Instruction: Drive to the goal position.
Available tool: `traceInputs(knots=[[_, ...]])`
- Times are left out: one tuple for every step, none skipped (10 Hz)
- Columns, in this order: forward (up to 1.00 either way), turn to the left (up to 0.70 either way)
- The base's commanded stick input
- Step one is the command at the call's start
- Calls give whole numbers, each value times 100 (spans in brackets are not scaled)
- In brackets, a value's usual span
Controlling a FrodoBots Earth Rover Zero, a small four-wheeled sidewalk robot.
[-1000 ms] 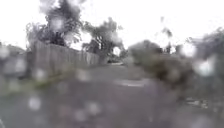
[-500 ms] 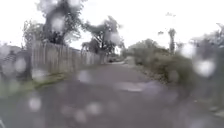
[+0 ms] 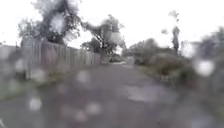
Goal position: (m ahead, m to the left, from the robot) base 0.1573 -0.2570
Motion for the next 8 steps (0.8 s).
traceInputs(knots=[[97,0],[93,0],[89,0],[85,0],[82,0],[71,0],[43,0],[15,0]])
